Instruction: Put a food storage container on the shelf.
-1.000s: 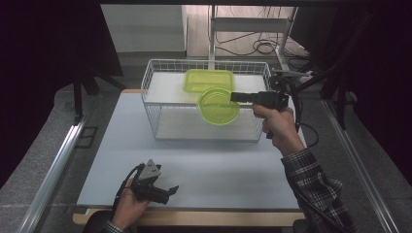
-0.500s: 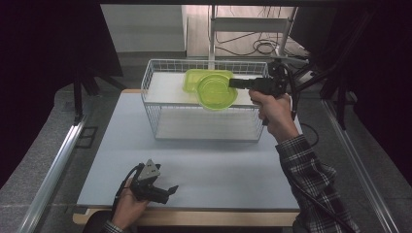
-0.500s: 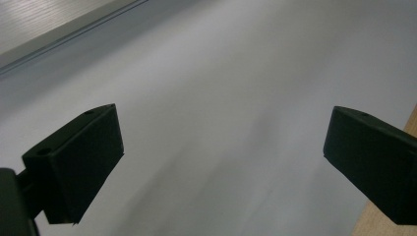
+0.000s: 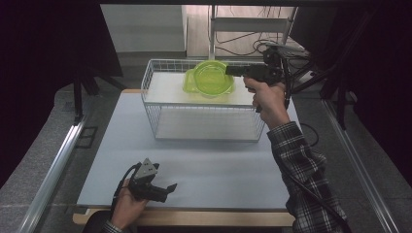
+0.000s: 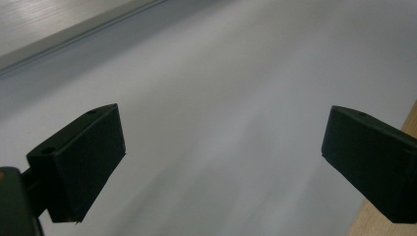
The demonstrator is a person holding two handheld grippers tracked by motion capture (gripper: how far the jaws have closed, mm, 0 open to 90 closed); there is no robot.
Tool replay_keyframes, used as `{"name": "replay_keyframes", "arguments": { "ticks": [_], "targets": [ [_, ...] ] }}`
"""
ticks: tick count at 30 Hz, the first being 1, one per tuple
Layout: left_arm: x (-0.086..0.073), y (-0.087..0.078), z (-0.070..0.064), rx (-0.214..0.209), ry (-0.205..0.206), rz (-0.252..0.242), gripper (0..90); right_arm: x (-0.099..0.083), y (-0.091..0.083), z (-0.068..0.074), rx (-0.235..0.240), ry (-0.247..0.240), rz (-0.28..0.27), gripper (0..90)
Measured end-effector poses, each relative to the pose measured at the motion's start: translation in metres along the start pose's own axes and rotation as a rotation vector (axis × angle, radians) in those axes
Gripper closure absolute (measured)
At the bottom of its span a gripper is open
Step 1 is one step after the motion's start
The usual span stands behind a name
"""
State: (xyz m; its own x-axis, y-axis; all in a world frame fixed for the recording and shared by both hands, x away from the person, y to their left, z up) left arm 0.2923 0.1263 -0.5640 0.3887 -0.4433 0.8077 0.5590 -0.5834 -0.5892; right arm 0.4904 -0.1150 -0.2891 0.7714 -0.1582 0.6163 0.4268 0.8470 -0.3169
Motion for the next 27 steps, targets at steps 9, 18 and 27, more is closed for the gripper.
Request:
{"name": "replay_keyframes", "arguments": {
  "ticks": [9, 18, 27],
  "targets": [
    [0.003, -0.003, 0.001, -0.008, -0.001, -0.042, 2.0, 0.017, 0.012, -0.006, -0.052, 0.012, -0.035, 81.0],
    [0.007, -0.009, 0.004, 0.003, -0.028, -0.098, 0.8, 0.027, 0.026, -0.012, -0.093, 0.016, -0.047, 81.0],
    [0.006, -0.009, 0.005, -0.014, -0.065, -0.085, 0.1, 0.031, 0.033, -0.015, -0.186, -0.030, -0.048, 77.7]
  ]
}}
Point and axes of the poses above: each handheld gripper's, and its own axes: y roughly forward along the jaws, x roughly out of its top, z roughly to its left, the point moved 7 cm from there along y, roughly forward along the jaws, and after that the axes turned 7 degrees about y, right-handed, at the moved point
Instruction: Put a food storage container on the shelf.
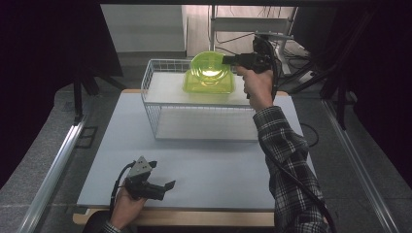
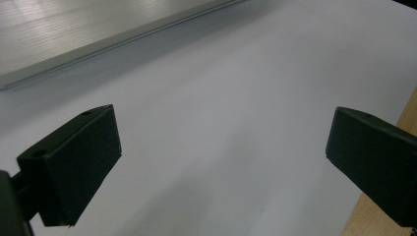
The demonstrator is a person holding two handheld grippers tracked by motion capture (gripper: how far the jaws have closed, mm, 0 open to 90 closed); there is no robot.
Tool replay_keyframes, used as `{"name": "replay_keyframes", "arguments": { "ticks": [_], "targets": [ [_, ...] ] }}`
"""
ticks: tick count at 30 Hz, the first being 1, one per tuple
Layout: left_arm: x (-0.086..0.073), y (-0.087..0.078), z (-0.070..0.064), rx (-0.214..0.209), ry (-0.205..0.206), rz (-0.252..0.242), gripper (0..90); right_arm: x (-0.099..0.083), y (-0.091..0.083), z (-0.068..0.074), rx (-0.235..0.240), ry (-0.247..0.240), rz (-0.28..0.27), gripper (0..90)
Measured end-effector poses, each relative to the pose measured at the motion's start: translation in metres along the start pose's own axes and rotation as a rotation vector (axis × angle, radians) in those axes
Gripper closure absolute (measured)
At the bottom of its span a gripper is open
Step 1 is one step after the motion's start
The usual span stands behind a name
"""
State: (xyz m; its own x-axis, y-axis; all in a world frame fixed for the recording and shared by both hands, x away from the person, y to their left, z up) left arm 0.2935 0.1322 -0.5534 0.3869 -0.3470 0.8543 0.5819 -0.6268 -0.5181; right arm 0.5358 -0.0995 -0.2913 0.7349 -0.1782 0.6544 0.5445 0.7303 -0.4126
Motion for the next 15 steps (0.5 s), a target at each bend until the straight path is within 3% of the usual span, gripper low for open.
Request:
{"name": "replay_keyframes", "arguments": {
  "ticks": [6, 10, 15],
  "targets": [
    [-0.0014, 0.0008, 0.0002, -0.004, -0.009, 0.017, 0.0, 0.0016, 0.0045, -0.0052, -0.081, -0.036, -0.011, 71.7],
    [-0.0008, 0.0004, -0.0001, -0.001, -0.005, 0.015, 0.0, 0.0023, 0.0058, -0.0078, -0.085, -0.035, -0.017, 66.1],
    [-0.0010, -0.0005, 0.0016, 0.006, -0.011, 0.015, 0.0, 0.0037, -0.0006, -0.0036, -0.056, -0.063, -0.029, 46.7]
  ]
}}
Point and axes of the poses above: each handheld gripper's, and its own axes: y roughly forward along the jaws, x roughly out of its top, z roughly to its left, the point moved 7 cm from there along y, roughly forward along the jaws, and after that the axes turned 7 degrees about y, right-handed, at the moved point
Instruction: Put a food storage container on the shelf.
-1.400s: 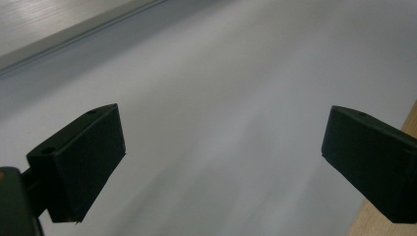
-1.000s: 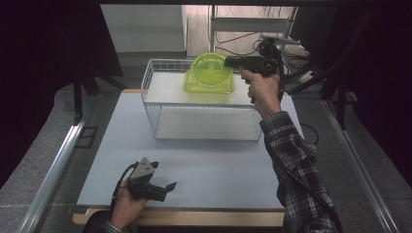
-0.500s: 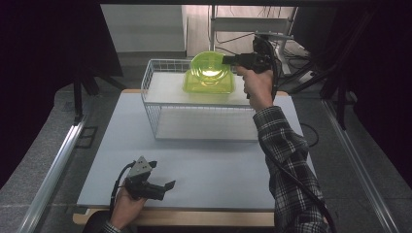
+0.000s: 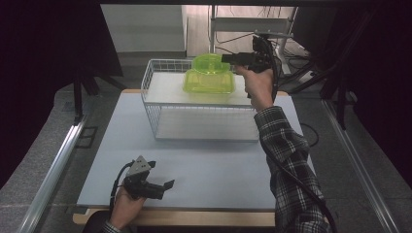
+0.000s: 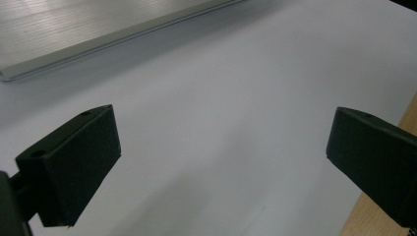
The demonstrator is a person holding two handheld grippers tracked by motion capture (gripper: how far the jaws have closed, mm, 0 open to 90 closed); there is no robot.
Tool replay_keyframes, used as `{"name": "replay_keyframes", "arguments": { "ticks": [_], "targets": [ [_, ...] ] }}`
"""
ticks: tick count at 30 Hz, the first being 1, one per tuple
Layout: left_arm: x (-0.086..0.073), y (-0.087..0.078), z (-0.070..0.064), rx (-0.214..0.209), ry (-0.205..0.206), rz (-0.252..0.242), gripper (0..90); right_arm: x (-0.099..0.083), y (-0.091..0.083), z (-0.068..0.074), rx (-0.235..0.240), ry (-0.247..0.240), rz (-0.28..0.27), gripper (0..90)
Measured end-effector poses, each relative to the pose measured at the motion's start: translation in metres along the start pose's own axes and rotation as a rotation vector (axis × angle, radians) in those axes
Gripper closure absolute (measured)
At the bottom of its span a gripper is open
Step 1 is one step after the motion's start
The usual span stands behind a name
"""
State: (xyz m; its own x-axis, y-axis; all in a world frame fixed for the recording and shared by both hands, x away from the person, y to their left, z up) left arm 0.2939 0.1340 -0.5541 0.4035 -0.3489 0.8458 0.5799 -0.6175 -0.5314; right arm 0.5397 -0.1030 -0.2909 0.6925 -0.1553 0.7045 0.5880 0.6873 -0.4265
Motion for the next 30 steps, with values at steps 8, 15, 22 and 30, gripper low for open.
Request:
{"name": "replay_keyframes", "arguments": {
  "ticks": [8, 15, 22, 30],
  "targets": [
    [-0.002, 0.003, -0.002, 0.003, 0.011, 0.029, 0.4, -0.009, -0.009, 0.002, 0.019, -0.082, 0.032, 31.8],
    [-0.002, 0.003, -0.002, 0.002, 0.008, 0.034, 0.5, -0.020, -0.016, 0.001, 0.012, -0.164, 0.040, 23.4],
    [-0.003, 0.003, -0.001, 0.005, 0.012, 0.037, 0.5, -0.033, -0.021, -0.004, 0.007, -0.231, 0.045, 15.3],
    [-0.003, 0.004, -0.001, 0.005, 0.013, 0.040, 0.4, -0.042, -0.028, -0.008, -0.003, -0.280, 0.035, 10.9]
  ]
}}
Point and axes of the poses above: each handheld gripper's, and its own axes: y roughly forward along the jaws, x roughly out of its top, z roughly to its left, the point moved 7 cm from there along y, roughly forward along the jaws, and after that the axes turned 7 degrees about y, right-handed, at the moved point
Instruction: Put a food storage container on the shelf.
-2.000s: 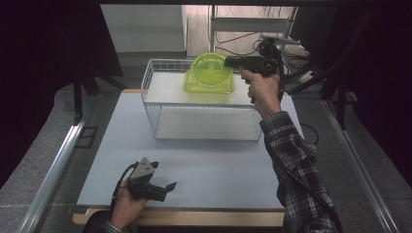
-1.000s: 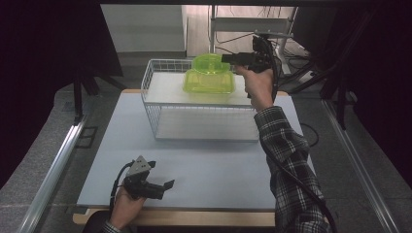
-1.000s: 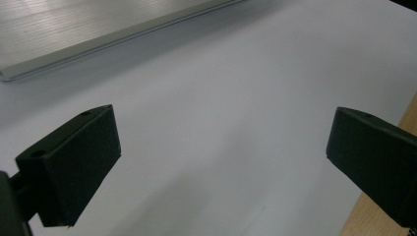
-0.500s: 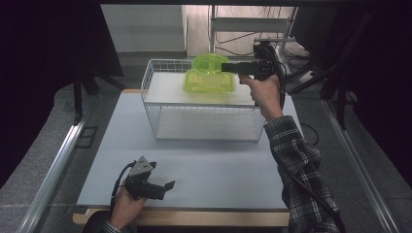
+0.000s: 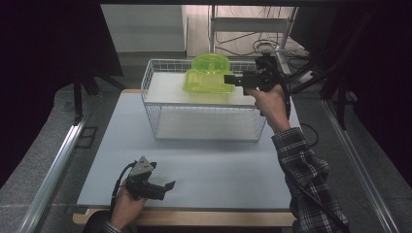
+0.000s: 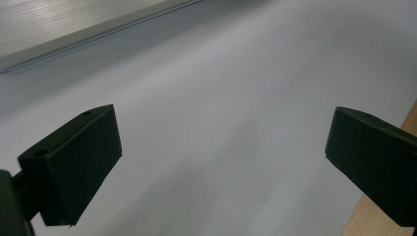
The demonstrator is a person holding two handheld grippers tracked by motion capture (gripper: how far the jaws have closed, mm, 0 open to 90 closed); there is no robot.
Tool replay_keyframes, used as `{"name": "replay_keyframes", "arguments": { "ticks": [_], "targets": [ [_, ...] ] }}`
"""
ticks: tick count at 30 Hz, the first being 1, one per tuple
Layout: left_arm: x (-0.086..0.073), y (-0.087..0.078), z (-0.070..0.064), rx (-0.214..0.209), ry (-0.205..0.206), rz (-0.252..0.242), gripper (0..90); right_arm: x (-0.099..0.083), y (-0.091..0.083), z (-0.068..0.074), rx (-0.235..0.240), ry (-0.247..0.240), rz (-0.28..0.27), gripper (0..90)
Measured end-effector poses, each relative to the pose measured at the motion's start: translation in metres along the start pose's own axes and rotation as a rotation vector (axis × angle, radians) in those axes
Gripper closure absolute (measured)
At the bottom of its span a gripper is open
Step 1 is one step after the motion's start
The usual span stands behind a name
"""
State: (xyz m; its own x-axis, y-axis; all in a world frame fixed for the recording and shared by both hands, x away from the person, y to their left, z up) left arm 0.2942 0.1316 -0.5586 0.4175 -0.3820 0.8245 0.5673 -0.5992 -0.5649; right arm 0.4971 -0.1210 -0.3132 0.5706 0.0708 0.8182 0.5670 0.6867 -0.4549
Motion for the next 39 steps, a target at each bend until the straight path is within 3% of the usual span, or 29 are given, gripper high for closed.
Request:
{"name": "replay_keyframes", "arguments": {
  "ticks": [11, 20, 39],
  "targets": [
    [0.000, 0.000, 0.000, -0.002, -0.003, 0.001, 0.4, -0.025, -0.008, 0.001, -0.018, -0.074, 0.014, 8.0],
    [-0.001, 0.001, 0.000, -0.004, -0.007, 0.006, 0.3, -0.041, -0.016, 0.003, -0.006, -0.088, 0.009, 7.5],
    [-0.001, 0.001, 0.000, 0.004, -0.007, 0.010, 0.6, -0.113, -0.029, -0.002, -0.008, -0.127, 0.060, 5.7]
  ]
}}
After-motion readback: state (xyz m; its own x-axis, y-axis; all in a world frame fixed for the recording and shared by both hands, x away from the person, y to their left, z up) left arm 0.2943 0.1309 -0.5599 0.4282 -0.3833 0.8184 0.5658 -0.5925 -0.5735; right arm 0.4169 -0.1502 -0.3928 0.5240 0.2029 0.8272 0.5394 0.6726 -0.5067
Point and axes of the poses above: each handheld gripper's, and its own axes: y roughly forward along the jaws, x roughly out of its top, z roughly to its left, the point moved 7 cm from there along y, roughly forward along the jaws, and after that the axes turned 7 degrees about y, right-handed, at the moved point
